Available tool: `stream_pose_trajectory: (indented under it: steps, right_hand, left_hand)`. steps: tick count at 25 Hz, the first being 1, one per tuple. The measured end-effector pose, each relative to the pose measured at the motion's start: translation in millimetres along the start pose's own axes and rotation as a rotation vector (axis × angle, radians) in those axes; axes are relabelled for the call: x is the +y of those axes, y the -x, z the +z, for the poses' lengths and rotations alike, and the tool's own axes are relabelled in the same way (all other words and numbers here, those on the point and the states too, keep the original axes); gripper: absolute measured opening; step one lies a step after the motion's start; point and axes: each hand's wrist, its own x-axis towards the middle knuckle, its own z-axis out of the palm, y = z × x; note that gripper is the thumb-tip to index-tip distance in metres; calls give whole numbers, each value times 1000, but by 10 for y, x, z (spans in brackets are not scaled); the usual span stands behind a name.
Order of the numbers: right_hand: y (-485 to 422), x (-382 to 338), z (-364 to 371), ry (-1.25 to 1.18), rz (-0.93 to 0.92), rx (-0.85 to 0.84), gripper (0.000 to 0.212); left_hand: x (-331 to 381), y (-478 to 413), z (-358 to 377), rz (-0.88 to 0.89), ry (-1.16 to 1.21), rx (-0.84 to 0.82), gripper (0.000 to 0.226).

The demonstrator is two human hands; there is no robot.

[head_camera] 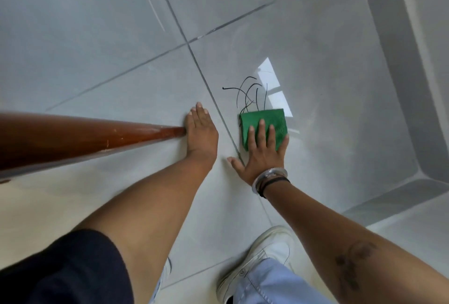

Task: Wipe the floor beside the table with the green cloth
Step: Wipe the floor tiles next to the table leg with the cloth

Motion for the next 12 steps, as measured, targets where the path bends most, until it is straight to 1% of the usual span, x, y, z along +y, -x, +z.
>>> stream_pose_trajectory:
  steps: [2,4,7,9,10,12]
  right_hand:
    - [78,-5,91,-56,46,-13,95]
    - [-6,118,99,-88,28,33,94]
    - [-459,288,-82,-175,43,106,94]
    - [-841,230,-286,-207,54,128,98]
    - [-935,166,-363,-202,26,120,99]
    - [-820,107,-354,-98,-118,75,98]
  left_hand:
    - [15,-22,49,-8,9,30,95]
    - [35,-55,70,-11,9,38,93]
    - [53,-67,107,-22,-10,57,92]
    - [54,-75,121,-19,-24,69,96]
    - [43,-63,115,-15,-34,63,100]
    - [17,-49,117,-3,-52,58,111]
